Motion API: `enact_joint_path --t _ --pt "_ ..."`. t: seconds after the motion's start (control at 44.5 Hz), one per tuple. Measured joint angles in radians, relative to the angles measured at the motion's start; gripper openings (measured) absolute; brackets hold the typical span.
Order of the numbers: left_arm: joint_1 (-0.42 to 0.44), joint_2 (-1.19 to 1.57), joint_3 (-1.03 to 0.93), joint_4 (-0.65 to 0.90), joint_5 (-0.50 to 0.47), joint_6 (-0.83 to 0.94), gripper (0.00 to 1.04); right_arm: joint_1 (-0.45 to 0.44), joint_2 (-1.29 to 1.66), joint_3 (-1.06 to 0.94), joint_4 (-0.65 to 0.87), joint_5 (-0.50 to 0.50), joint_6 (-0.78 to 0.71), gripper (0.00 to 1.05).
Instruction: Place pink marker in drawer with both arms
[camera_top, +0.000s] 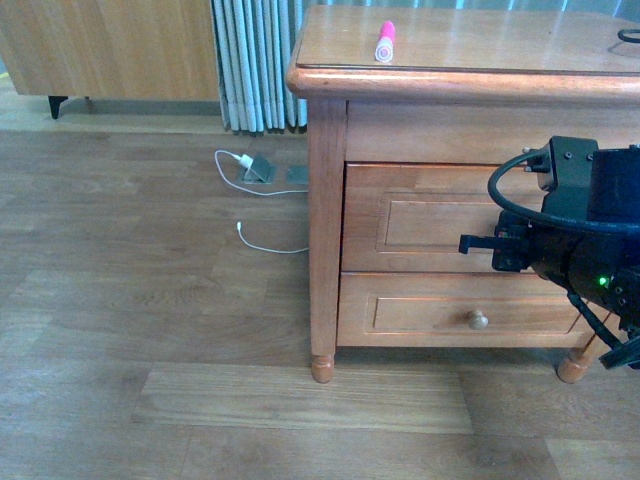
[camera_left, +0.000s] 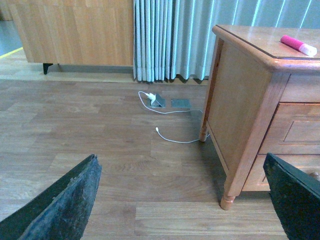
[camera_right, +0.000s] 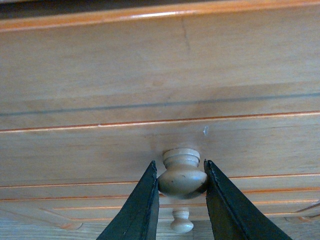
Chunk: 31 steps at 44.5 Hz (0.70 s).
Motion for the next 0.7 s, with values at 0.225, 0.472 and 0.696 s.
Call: enact_joint_path --t 0.225,0.472,0.696 --pt "0.0 0.0 0.0 0.0 0.0 0.0 0.99 -0.007 -0.082 -0.178 0.084 -0.042 0.009 0.21" --pt "0.0 0.0 0.0 0.0 0.0 0.0 0.99 -0.005 -0.179 -0.378 0.161 -0.074 0.037 0.21" --pt "0.0 0.0 0.0 0.0 0.0 0.0 0.99 0.006 -0.28 -0.55 0.195 -0.089 0.053 0.21"
